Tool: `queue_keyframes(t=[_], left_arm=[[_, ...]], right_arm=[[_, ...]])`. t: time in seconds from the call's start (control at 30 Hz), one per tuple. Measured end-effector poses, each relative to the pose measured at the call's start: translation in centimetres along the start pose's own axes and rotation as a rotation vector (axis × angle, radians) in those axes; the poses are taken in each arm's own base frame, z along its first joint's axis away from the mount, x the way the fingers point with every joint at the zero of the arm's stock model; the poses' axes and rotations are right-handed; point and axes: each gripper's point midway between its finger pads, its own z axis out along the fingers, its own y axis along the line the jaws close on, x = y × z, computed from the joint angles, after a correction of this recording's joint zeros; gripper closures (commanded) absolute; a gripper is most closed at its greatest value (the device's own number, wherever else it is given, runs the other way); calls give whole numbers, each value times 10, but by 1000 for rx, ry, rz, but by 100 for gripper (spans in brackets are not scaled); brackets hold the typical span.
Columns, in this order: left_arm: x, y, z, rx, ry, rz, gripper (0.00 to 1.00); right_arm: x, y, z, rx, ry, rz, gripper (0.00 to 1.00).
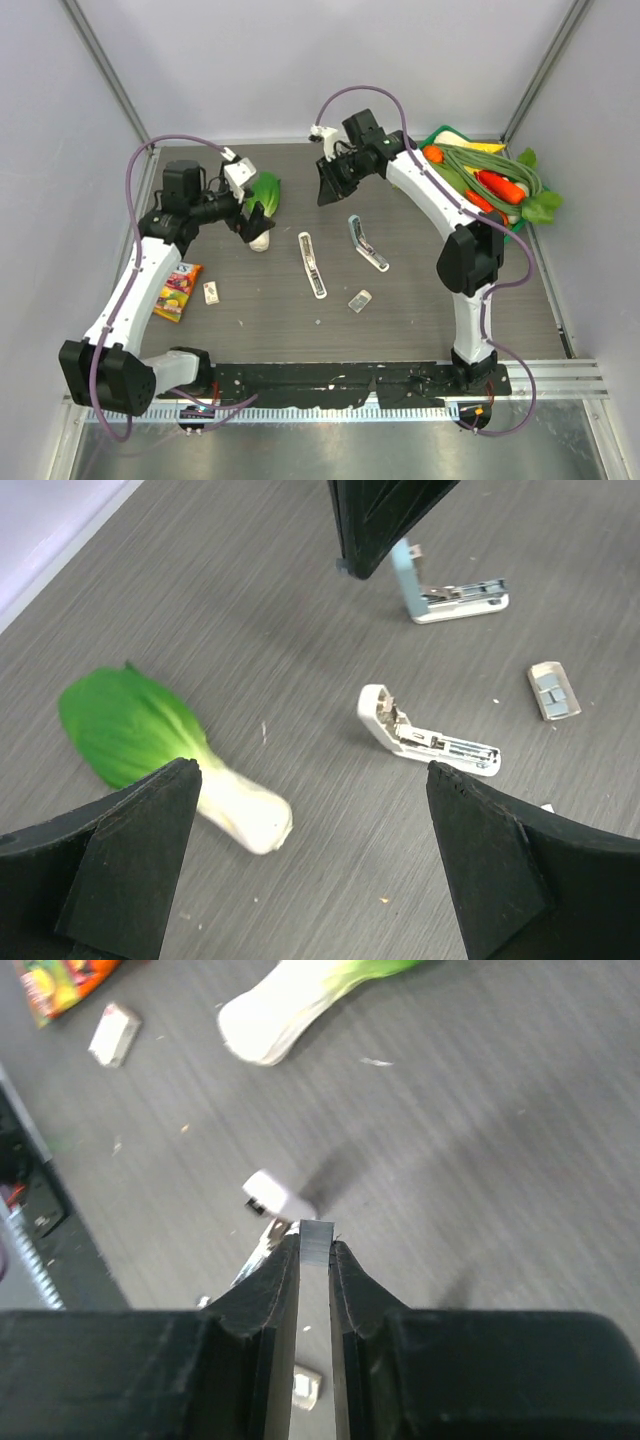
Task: Load the staples into the stapler
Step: Pick up the staple from the center of the board.
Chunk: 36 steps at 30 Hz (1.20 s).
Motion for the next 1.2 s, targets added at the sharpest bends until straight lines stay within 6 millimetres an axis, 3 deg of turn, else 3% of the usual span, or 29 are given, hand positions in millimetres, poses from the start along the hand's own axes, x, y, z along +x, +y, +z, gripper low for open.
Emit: queue_keyframes(t=[0.1, 0.13, 0.33, 0.5, 0.73, 0.9, 1.2], left_arm=[[-1, -13, 9, 84, -14, 46, 0], [-2, -26, 18, 147, -20, 88, 0], [-4, -49, 43, 242, -43, 177, 0], [2, -74, 60, 340, -37, 233, 2], [3, -115, 60, 524, -56, 327, 3], [-7, -139, 52, 640, -86, 416, 6], [-7, -172, 49, 777, -94, 446, 15]], right_arm=[[10, 17, -10, -88, 3, 24, 80], [20, 34, -19, -177, 8, 48, 80], [45, 81, -39, -427, 2, 95, 80], [65, 108, -49, -606, 12, 132, 80], [82, 125, -66, -744, -19, 151, 80], [87, 131, -77, -810, -67, 154, 80], [103, 135, -75, -894, -90, 237, 79]])
